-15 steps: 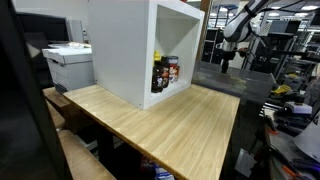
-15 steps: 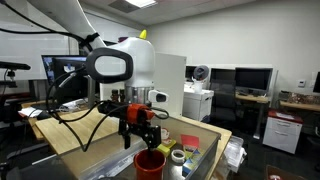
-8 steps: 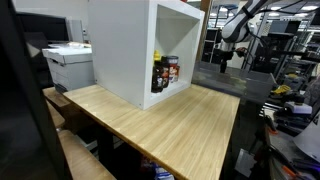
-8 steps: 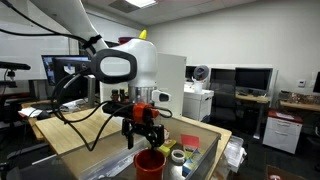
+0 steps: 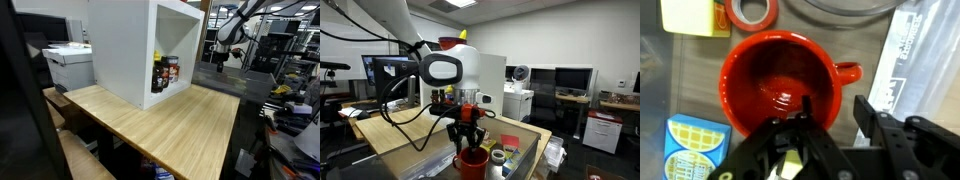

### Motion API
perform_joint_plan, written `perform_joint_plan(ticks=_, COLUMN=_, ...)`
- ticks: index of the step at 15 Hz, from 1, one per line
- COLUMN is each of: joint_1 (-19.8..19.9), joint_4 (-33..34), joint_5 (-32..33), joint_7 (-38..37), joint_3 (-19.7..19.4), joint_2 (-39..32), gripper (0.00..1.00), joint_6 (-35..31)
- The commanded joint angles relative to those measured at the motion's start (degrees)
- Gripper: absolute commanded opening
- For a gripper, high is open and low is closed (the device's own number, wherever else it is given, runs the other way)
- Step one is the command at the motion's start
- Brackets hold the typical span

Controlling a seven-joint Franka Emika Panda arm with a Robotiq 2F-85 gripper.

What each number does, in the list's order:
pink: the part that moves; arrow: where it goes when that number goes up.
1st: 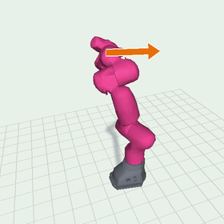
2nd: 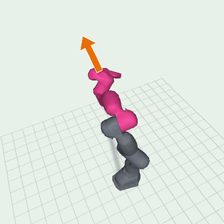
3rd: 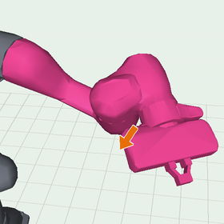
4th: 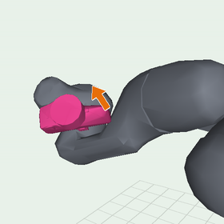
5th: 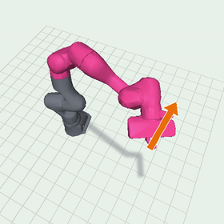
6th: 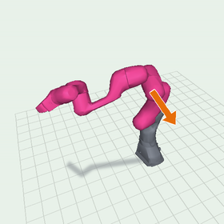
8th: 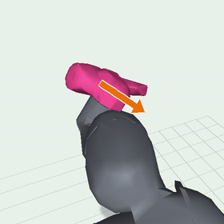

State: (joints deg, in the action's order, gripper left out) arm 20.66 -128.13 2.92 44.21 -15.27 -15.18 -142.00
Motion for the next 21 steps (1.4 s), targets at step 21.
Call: perform_joint_plan(ticks=21, joint_1=-0.9, joint_4=-6.68, joint_5=20.97, joint_7=-11.15, joint_3=-5.34, joint_2=6.47, gripper=0.02, joint_6=1.69)
